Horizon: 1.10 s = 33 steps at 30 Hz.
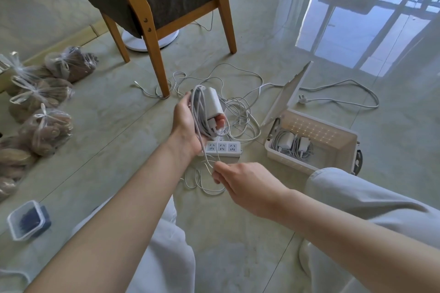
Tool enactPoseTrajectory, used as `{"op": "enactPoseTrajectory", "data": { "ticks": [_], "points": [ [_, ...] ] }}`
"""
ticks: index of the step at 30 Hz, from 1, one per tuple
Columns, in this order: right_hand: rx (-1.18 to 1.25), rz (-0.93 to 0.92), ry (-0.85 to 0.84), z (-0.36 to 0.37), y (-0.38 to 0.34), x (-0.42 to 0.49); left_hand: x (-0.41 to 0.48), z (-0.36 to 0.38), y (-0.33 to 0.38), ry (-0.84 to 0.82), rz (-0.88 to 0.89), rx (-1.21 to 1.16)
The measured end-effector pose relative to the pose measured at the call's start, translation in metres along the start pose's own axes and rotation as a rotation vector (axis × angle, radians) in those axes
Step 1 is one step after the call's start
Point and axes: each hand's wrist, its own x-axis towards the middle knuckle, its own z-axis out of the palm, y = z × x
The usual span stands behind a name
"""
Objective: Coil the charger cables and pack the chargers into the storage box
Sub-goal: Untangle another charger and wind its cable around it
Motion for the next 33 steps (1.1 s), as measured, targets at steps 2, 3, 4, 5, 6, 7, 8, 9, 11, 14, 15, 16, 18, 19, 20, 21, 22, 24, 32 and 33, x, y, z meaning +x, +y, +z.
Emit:
{"op": "enactPoseTrajectory", "data": {
  "ticks": [2, 3, 4, 5, 6, 7, 8, 9, 11, 14, 15, 16, 18, 19, 20, 21, 22, 24, 32, 33],
  "points": [
    [0.011, 0.055, -0.005, 0.002, 0.002, 0.001, -0.004, -0.001, 0.004, -0.027, -0.045, -0.041],
    [0.002, 0.086, 0.002, 0.002, 0.006, 0.003, -0.006, -0.001, 0.005, -0.040, -0.053, -0.025],
    [-0.009, 0.119, 0.015, 0.001, 0.012, 0.005, -0.006, -0.002, 0.005, -0.054, -0.054, -0.008],
    [-0.016, 0.153, 0.033, 0.000, 0.018, 0.007, -0.006, -0.003, 0.006, -0.068, -0.052, 0.009],
    [-0.012, 0.183, 0.062, -0.002, 0.025, 0.009, -0.006, -0.004, 0.006, -0.084, -0.055, 0.020],
    [0.007, 0.215, 0.088, -0.005, 0.031, 0.012, -0.006, -0.005, 0.006, -0.104, -0.065, 0.024],
    [0.042, 0.244, 0.110, -0.007, 0.034, 0.014, -0.007, -0.006, 0.007, -0.133, -0.080, 0.026],
    [0.091, 0.272, 0.120, -0.009, 0.035, 0.015, -0.008, -0.007, 0.008, -0.170, -0.099, 0.030],
    [0.208, 0.304, 0.114, -0.012, 0.032, 0.018, -0.011, -0.010, 0.012, -0.254, -0.137, 0.059],
    [0.390, 0.318, 0.082, -0.013, 0.030, 0.022, -0.014, -0.012, 0.016, -0.358, -0.182, 0.163],
    [0.458, 0.331, 0.083, -0.014, 0.030, 0.024, -0.014, -0.012, 0.016, -0.375, -0.186, 0.205],
    [0.549, 0.349, 0.096, -0.014, 0.032, 0.025, -0.016, -0.011, 0.016, -0.385, -0.190, 0.246],
    [0.781, 0.378, 0.122, -0.019, 0.035, 0.028, -0.018, -0.009, 0.014, -0.372, -0.197, 0.329],
    [0.881, 0.386, 0.130, -0.021, 0.036, 0.029, -0.019, -0.009, 0.012, -0.366, -0.204, 0.361],
    [0.964, 0.386, 0.121, -0.022, 0.038, 0.030, -0.019, -0.009, 0.011, -0.365, -0.213, 0.387],
    [1.050, 0.373, 0.107, -0.024, 0.039, 0.031, -0.018, -0.010, 0.011, -0.367, -0.217, 0.415],
    [1.138, 0.350, 0.085, -0.025, 0.039, 0.032, -0.016, -0.011, 0.011, -0.363, -0.214, 0.441],
    [1.248, 0.308, 0.049, -0.026, 0.039, 0.033, -0.013, -0.013, 0.012, -0.357, -0.209, 0.466],
    [0.899, 0.297, 0.160, -0.023, 0.034, 0.032, -0.019, -0.013, 0.011, -0.392, -0.251, 0.509],
    [0.875, 0.317, 0.168, -0.023, 0.036, 0.033, -0.020, -0.012, 0.011, -0.370, -0.246, 0.505]
  ]
}}
